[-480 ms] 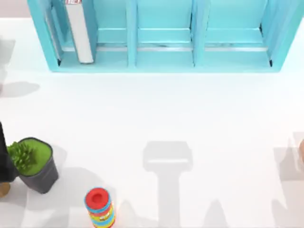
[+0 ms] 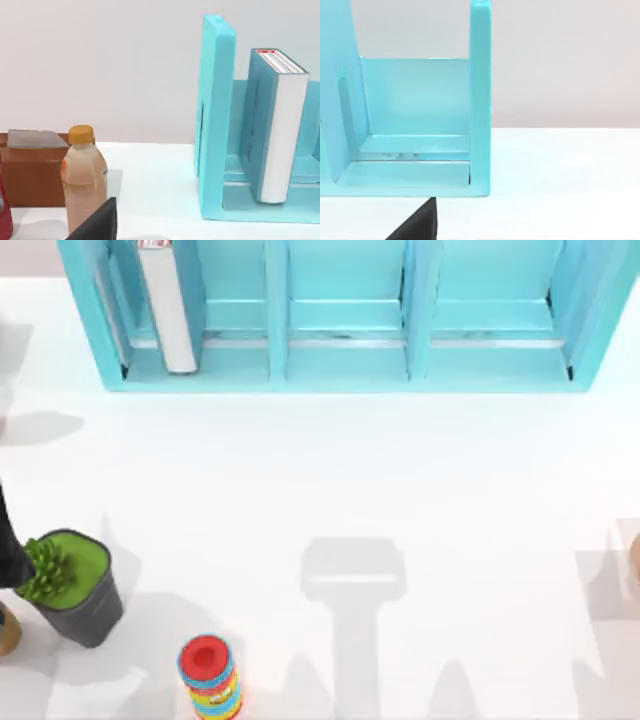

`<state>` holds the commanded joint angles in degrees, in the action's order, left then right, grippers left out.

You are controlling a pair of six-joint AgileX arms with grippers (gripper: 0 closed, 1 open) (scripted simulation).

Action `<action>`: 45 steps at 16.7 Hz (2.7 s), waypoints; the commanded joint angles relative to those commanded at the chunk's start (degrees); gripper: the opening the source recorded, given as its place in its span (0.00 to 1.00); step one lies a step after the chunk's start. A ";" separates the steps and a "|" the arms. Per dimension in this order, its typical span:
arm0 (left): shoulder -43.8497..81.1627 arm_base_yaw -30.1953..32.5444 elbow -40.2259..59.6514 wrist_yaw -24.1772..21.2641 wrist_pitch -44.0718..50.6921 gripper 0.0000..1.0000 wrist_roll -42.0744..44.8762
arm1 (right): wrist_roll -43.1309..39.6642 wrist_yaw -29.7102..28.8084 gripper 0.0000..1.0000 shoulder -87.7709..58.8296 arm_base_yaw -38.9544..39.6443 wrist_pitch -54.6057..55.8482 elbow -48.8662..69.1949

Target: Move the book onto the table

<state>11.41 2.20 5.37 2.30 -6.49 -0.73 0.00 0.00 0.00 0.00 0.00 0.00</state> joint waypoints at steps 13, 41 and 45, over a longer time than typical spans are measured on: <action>53.63 8.16 18.76 5.83 -25.99 1.00 -0.20 | 0.00 0.00 1.00 0.00 0.00 0.00 0.00; 108.18 15.36 48.69 11.11 -47.76 1.00 -1.00 | 0.00 0.00 1.00 0.00 0.00 0.00 0.00; 115.23 13.93 58.20 9.65 -45.26 1.00 -0.77 | 0.00 0.00 1.00 0.00 0.00 0.00 0.00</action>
<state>126.64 16.13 63.57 11.95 -51.75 -1.50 0.00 0.00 0.00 0.00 0.00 0.00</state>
